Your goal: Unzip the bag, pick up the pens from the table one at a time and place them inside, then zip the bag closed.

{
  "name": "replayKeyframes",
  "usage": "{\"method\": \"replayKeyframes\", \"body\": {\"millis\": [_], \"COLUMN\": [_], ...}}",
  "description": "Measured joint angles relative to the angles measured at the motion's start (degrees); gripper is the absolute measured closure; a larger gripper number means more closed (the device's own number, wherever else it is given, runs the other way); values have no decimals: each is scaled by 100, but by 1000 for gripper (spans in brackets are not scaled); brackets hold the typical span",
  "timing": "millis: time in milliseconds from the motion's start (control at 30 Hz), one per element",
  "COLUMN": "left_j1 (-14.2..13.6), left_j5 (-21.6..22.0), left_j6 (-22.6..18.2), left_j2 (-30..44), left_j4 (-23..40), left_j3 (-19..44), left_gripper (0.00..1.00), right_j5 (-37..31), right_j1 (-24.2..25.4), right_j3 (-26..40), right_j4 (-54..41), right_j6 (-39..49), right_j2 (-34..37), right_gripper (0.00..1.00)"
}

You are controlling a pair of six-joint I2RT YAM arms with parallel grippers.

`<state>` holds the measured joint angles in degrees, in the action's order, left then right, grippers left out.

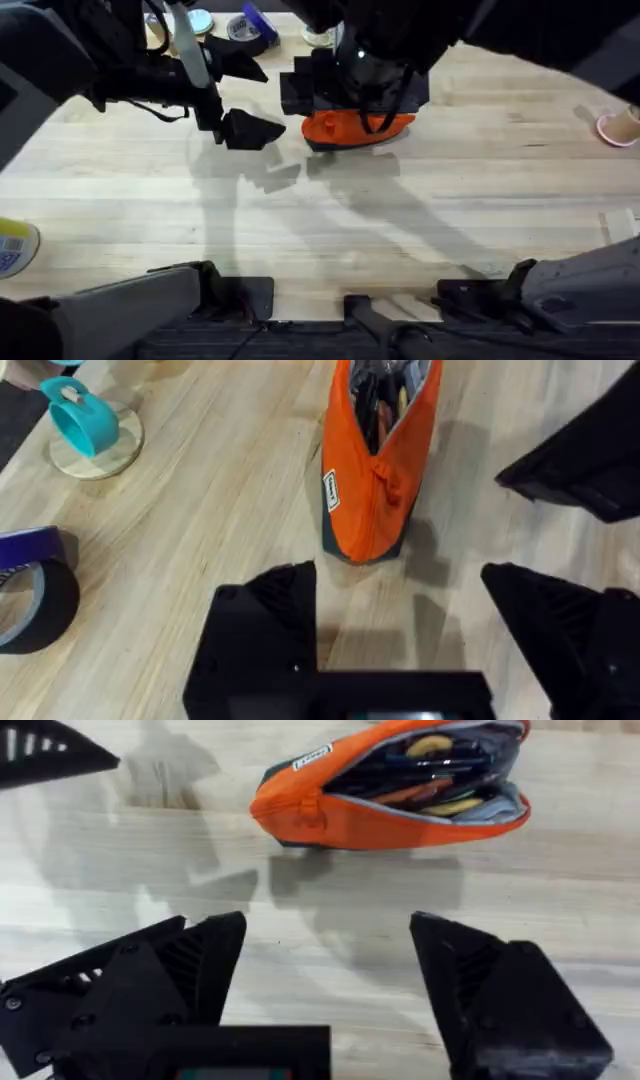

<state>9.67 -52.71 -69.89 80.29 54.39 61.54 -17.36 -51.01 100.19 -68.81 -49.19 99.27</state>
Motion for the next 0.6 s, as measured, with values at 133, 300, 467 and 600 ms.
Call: {"method": "replayKeyframes", "body": {"millis": [133,300,467,600], "left_j1": [0,0,0,0], "left_j5": [0,0,0,0], "left_j6": [0,-2,0,0], "left_j2": [0,0,0,0], "left_j4": [0,0,-1,0], "left_j3": [0,0,0,0], "left_gripper": [6,6,6,6], "right_j5": [243,493,729,777], "right_j1": [86,88,95,95], "right_j3": [-97,-404,-807,-853], "right_j4": [122,402,601,729], "right_j6": [39,87,83,83], "right_j2": [2,0,2,2], "right_gripper": [5,6,6,5]}}
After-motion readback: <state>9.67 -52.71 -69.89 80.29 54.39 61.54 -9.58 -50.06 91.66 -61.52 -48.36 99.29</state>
